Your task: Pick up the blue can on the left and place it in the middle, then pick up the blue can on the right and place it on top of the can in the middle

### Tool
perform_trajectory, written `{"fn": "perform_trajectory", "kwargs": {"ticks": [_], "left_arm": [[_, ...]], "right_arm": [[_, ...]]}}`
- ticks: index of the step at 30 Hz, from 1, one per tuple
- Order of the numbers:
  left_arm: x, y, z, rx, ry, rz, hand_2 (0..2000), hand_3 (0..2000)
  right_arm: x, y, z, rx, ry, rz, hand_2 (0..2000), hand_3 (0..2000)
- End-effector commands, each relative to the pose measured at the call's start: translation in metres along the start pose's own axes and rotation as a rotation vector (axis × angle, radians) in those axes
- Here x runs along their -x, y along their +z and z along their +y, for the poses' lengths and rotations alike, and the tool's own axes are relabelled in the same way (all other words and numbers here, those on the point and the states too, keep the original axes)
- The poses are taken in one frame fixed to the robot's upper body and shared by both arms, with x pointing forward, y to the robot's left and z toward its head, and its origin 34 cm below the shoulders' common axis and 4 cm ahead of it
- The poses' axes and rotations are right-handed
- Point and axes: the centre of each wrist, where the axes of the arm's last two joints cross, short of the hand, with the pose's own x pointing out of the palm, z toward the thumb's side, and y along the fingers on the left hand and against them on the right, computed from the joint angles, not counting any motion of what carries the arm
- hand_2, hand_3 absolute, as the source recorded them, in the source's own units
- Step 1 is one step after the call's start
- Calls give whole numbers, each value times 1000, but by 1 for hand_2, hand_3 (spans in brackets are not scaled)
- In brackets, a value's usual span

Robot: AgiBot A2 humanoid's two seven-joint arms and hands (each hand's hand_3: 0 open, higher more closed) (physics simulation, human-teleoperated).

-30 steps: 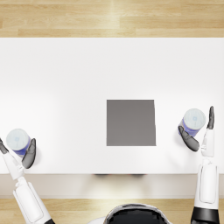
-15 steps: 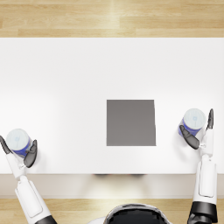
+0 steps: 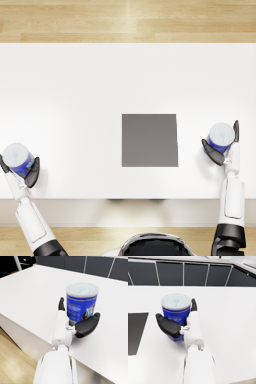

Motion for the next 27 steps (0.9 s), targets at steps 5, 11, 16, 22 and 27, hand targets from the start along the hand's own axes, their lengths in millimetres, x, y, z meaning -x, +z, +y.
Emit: {"fn": "perform_trajectory", "kwargs": {"ticks": [5,11,16,22,27], "left_arm": [[-5,7,-1,-39,-32,3,2000,1307],[-25,58,-17,-219,-103,13,2000,1520],[-76,97,-31,-365,-321,41,2000,1520],[-142,110,-40,-412,-560,53,2000,1520],[-188,125,-46,-445,-687,33,2000,1520]], "right_arm": [[3,14,-4,43,112,-12,2000,1307],[1,50,9,206,98,-10,2000,1520],[-15,87,23,364,146,10,2000,1520],[-24,100,29,417,169,10,2000,1520],[-31,106,34,446,200,11,2000,1520]]}}
